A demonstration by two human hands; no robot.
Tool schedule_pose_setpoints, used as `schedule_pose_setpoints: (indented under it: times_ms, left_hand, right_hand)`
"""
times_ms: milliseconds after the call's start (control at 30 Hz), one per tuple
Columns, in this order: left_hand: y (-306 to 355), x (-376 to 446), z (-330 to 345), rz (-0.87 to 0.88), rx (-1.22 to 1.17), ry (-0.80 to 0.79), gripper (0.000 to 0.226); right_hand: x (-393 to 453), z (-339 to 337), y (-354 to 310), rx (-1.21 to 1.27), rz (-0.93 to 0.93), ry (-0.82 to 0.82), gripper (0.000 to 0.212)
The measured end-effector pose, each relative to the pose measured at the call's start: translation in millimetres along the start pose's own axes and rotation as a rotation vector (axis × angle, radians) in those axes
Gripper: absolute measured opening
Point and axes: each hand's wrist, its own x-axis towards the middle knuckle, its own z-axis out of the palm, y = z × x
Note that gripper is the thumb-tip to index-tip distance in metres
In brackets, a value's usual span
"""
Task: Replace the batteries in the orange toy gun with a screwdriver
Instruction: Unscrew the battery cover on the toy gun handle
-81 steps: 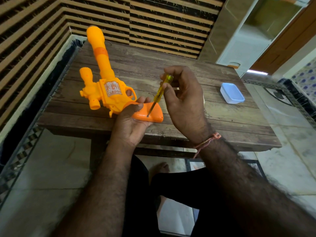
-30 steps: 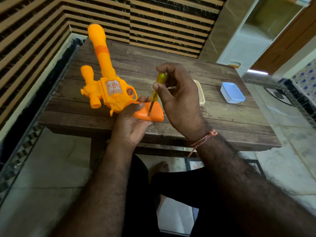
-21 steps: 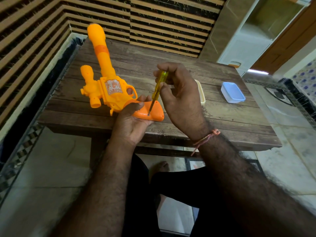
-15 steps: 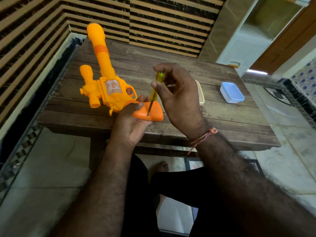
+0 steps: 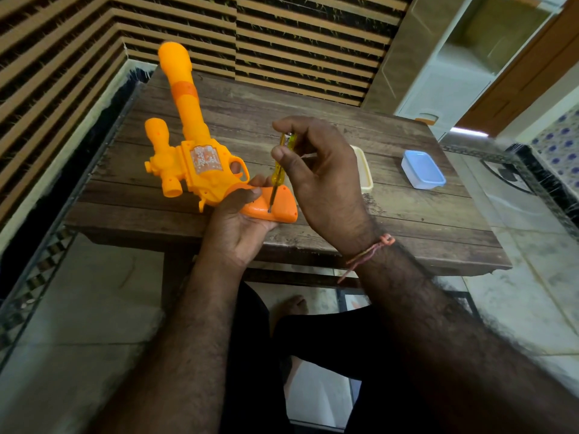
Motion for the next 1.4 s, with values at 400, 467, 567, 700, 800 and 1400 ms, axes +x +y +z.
schedule_pose_setpoints:
  times_ms: [400, 467, 567, 700, 800, 1400]
  left_hand:
    - [2, -6, 8, 0.016, 0.024, -0.014, 0.059]
    - [2, -8, 12, 0.017, -0.001, 0.004, 0.066]
    - [2, -7, 11, 0.017, 0.001, 0.007, 0.066]
    - [1, -4, 7, 0.019, -0.02, 0.002, 0.055]
    - [0, -5, 6, 0.024, -0.001, -0.025, 0.042]
    - [0, -1, 1, 0.008, 0.012, -0.029, 0.042]
  right_hand:
    - [-1, 0, -1, -0.003, 0.011, 0.01, 0.027]
    - [1, -1, -1, -0.013, 0.024, 0.029, 0.022]
    - [2, -3, 0, 0.002, 0.037, 0.002, 0.024]
    - [1, -2, 3, 0.064, 0.063, -0.032, 0.031]
    - [0, -1, 1, 0.087, 0.067, -0.036, 0.027]
    - [0, 1, 1, 0.016, 0.006, -0.021, 0.026]
